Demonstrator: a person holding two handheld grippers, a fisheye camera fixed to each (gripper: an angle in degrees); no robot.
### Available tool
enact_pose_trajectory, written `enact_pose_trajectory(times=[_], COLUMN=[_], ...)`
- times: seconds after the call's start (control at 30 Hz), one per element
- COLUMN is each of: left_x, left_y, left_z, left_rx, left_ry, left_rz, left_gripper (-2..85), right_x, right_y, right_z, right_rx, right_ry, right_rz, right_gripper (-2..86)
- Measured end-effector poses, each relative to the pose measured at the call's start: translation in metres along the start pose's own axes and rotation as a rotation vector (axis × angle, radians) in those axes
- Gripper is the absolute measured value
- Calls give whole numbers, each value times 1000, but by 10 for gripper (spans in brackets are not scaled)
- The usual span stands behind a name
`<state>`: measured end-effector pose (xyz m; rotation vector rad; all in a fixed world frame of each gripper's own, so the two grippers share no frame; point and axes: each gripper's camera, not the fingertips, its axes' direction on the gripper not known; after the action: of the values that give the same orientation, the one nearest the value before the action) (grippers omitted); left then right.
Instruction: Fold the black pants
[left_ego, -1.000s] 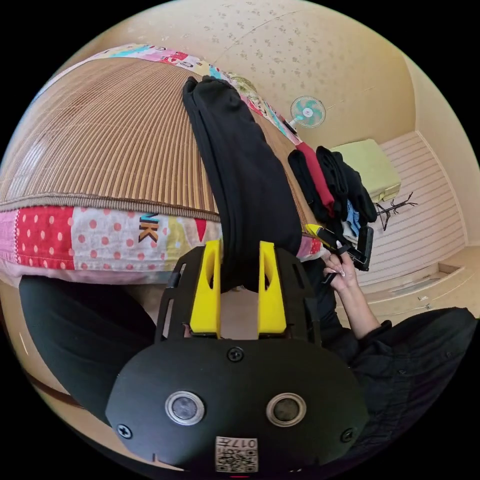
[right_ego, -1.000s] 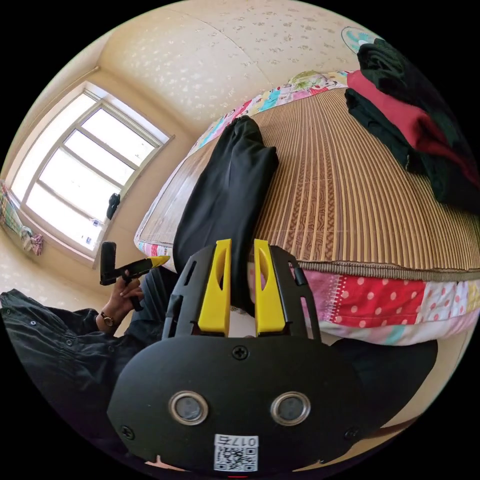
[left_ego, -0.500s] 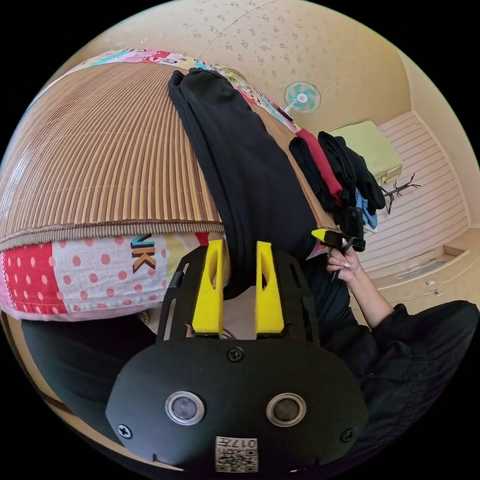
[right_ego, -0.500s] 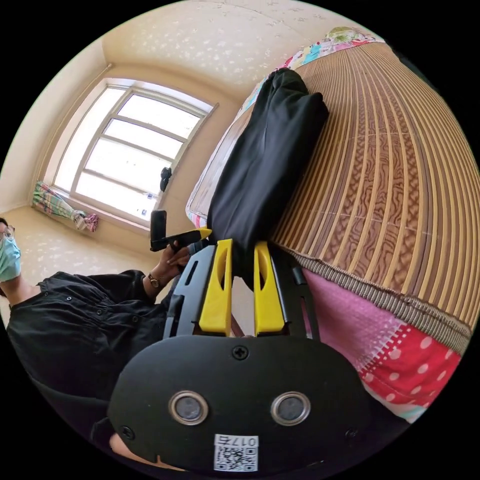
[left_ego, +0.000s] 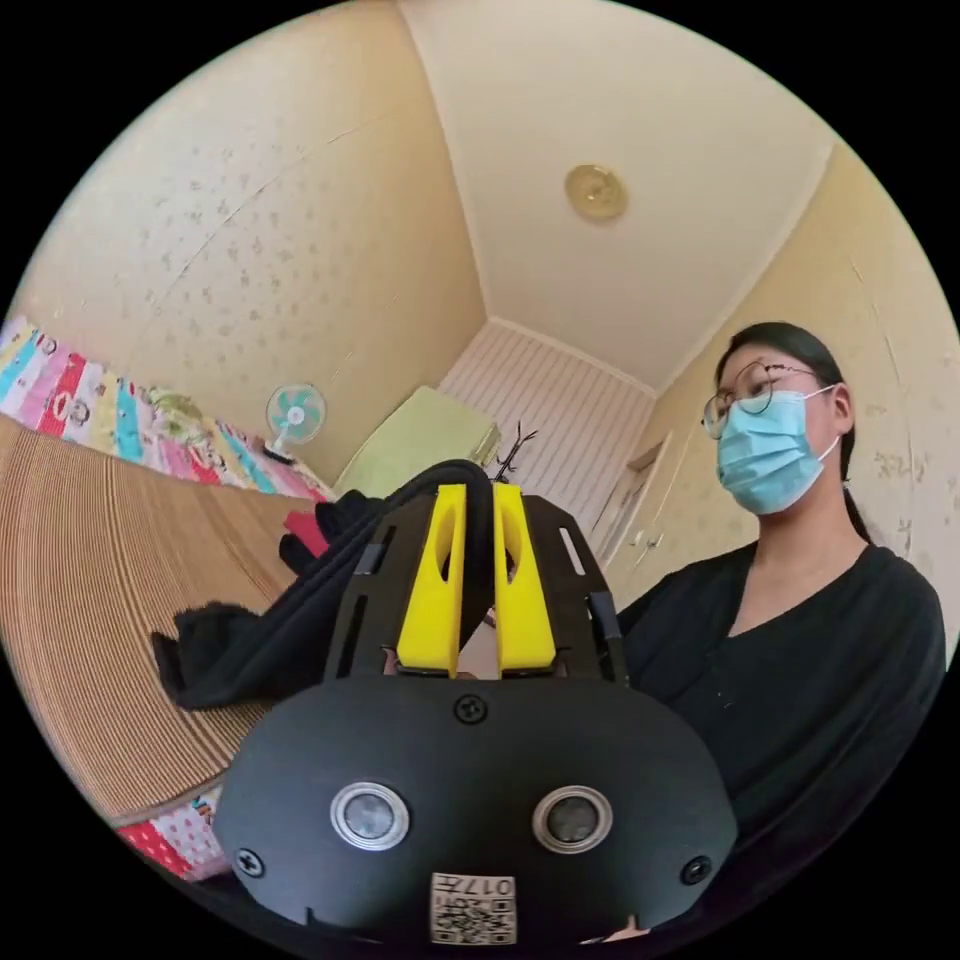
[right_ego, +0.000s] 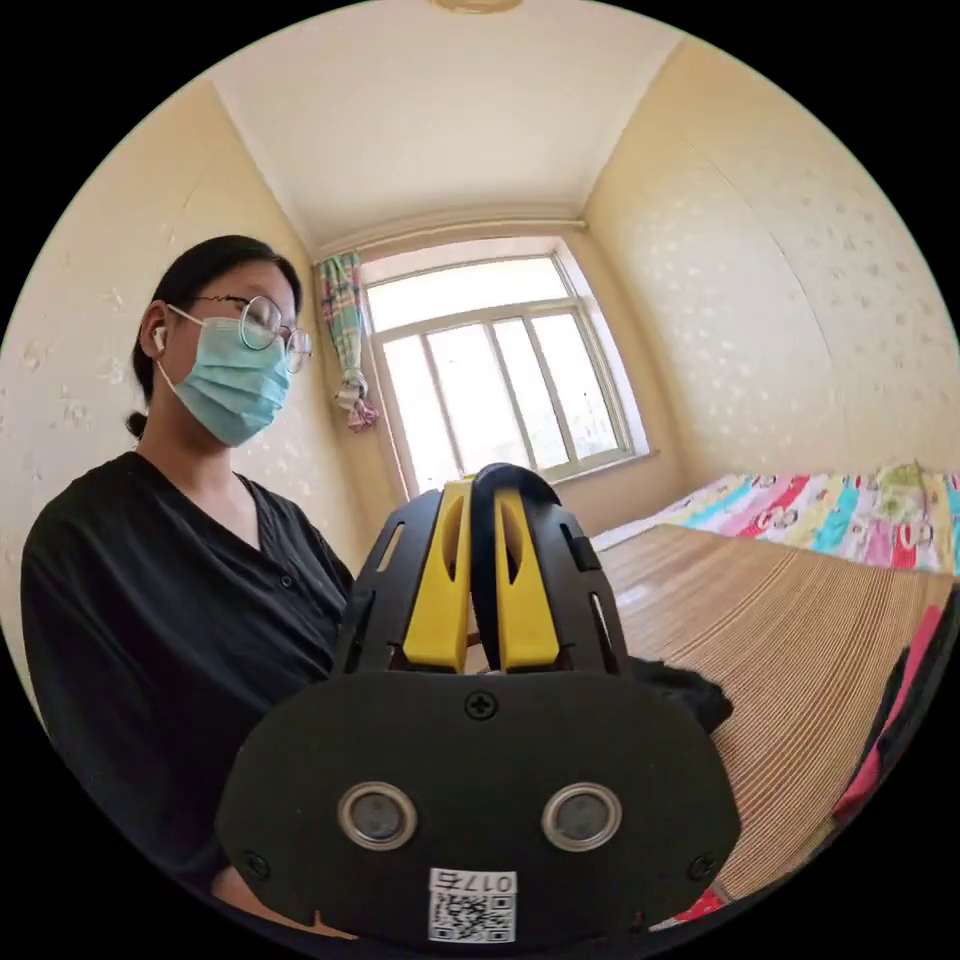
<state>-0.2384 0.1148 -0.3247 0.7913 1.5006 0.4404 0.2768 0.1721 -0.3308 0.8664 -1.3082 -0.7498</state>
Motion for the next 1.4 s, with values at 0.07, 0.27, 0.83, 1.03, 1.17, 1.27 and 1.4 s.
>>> enact_pose_trajectory(times=[0.07,0.27,0.83,1.03,1.17,1.27,1.4], left_x=[15,-48,-179,-120,-104,-96,-60], left_y=[-32,-63,189,273,251,229,216], left_z=[8,54,70,24,5,-6,-39], left_rx=[32,-89,-561,-647,-531,-482,-324], left_ry=[2,-296,-603,-791,-808,-816,-802], left_rz=[52,-123,-420,-587,-581,-554,-581], left_gripper=[51,49,54,104,120,123,123], right_x=[-24,46,165,157,238,311,333], right_y=[-51,-89,249,294,260,267,260], right_z=[-2,29,76,11,15,77,167], right_rx=[30,-206,-595,-499,-345,-509,-706], right_ry=[93,434,464,579,446,275,363], right_rz=[-93,-27,497,736,836,921,788], right_gripper=[27,26,19,63,162,175,147])
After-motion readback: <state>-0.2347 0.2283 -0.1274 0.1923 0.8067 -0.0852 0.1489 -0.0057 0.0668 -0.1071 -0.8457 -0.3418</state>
